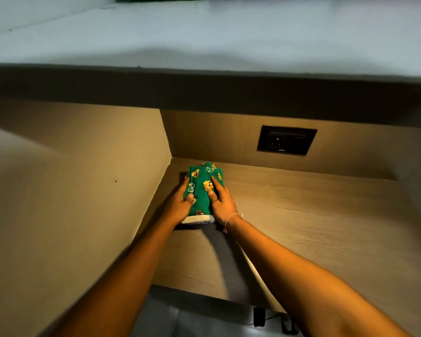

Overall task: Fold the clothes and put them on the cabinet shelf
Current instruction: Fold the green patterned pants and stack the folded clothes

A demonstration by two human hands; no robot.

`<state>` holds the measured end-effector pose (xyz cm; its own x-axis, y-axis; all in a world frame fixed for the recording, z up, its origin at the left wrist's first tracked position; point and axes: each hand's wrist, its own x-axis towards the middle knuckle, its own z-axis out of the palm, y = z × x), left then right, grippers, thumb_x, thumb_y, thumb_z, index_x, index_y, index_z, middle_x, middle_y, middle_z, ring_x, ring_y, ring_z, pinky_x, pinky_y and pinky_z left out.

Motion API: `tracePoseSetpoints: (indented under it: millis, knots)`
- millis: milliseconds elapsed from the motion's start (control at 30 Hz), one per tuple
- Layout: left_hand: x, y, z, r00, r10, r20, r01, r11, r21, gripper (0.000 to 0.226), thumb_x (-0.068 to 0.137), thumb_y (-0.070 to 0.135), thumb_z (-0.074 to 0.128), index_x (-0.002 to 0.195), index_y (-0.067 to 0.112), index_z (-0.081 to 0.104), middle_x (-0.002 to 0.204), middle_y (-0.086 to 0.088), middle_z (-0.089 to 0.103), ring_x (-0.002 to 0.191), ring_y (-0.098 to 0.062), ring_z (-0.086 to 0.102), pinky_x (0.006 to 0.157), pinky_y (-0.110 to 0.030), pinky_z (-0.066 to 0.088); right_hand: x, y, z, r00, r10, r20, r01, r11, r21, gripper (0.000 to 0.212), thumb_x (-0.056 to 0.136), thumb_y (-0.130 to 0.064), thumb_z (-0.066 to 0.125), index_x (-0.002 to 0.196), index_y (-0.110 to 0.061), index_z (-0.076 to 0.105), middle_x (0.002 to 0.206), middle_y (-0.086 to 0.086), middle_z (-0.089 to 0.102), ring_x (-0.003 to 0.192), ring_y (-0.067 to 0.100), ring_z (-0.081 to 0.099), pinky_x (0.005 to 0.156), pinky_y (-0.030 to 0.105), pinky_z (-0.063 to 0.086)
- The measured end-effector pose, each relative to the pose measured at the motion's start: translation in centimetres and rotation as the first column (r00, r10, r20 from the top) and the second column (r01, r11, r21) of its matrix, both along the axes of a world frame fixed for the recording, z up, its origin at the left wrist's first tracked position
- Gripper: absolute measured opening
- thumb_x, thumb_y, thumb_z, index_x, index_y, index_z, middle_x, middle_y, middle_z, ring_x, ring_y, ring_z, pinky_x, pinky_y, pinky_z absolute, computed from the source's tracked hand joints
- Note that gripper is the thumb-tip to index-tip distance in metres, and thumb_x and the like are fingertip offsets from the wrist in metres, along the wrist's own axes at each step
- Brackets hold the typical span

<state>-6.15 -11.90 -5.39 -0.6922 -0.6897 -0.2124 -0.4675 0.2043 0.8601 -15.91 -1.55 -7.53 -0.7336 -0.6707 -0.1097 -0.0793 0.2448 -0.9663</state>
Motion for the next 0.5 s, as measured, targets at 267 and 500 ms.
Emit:
tracePoseSetpoints:
  millis: [267, 500]
  knots:
    - [0.27, 0.33, -0.33, 1.0, 0.008, 0.005, -0.008, 1.0, -0.02, 0.057, 0.102, 0.019, 0.042, 0.151, 0.038, 0.019, 0.151, -0.008, 0.04, 0.125, -0.027, 0.052, 0.099, -0.05, 0.049, 0.12, 0.21, 0.32, 1.0, -0.001, 0.016, 0.001, 1.0, 0.009, 0.048, 0.101, -0.026, 0.045, 0.147, -0.029, 0.035, 0.141, 0.011, 0.041, 0.122, 0.029, 0.053, 0.095, 0.048, 0.053]
    - [0.31, 0.77, 0.26, 0.999, 0.034, -0.026, -0.033, 0.999, 0.036, 0.058, 0.102, 0.016, 0.043, 0.151, 0.038, 0.022, 0.149, -0.008, 0.043, 0.123, -0.026, 0.054, 0.096, -0.047, 0.052, 0.19, 0.01, 0.69, 0.986, -0.03, 0.167, 0.036, 0.999, -0.038, 0.049, 0.1, -0.014, 0.045, 0.146, -0.029, 0.037, 0.143, 0.011, 0.043, 0.122, 0.03, 0.054, 0.094, 0.05, 0.053]
